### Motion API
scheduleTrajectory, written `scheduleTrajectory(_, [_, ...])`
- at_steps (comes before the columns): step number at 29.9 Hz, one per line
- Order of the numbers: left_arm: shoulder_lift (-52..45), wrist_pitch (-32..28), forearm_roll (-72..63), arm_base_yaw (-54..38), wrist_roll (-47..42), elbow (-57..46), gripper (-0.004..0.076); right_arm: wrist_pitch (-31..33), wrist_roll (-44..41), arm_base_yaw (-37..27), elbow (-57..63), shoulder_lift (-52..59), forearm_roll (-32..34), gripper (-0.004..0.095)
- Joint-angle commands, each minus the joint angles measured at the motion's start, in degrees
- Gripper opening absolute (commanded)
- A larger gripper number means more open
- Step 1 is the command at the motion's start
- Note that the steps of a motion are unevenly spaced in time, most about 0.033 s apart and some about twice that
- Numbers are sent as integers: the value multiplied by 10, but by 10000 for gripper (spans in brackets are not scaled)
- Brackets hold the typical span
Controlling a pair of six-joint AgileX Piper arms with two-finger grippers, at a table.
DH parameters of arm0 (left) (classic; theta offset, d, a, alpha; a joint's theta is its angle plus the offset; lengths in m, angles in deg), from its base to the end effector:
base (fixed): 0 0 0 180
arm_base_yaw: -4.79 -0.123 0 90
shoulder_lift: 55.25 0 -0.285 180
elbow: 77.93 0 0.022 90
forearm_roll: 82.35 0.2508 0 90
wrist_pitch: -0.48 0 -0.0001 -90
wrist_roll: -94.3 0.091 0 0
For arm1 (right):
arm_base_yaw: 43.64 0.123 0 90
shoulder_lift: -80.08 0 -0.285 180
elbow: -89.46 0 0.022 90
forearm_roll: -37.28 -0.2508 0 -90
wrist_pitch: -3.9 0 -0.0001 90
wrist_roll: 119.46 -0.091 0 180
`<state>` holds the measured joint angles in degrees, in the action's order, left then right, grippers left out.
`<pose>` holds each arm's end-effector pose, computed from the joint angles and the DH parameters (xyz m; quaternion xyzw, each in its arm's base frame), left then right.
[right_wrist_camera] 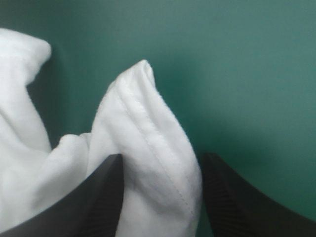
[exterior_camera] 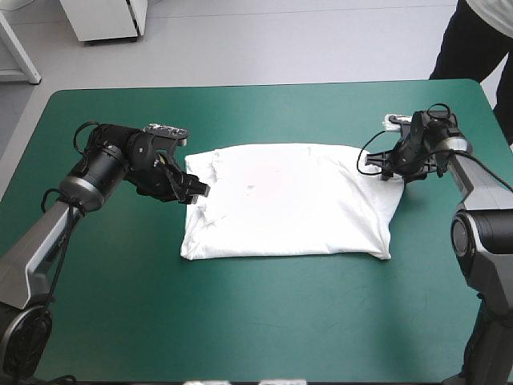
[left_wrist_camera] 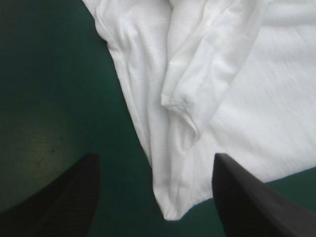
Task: Fold the cloth
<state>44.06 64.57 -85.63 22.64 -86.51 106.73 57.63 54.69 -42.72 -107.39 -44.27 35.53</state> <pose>0.3134 -0.1059 0.3211 0.1381 0.9727 -0.0571 0.1775 0.4357 0.0092 0.2177 0.0493 0.9853 0.0232 0.1620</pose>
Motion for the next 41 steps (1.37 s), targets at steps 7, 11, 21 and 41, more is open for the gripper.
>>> scheduleTrajectory(7, [-26,-16,-31,2,0,14,472,29,9,1,-17,-9,-33,-15])
scheduleTrajectory(11, [-26,-17,-33,2,2,14,472,34,9,1,-32,-4,-35,-17])
scheduleTrajectory(21, [-26,-21,-47,2,2,14,472,50,19,32,-95,41,-47,-17])
scheduleTrajectory(41, [-26,-40,-68,2,2,14,470,26,15,183,-108,-8,-105,-15])
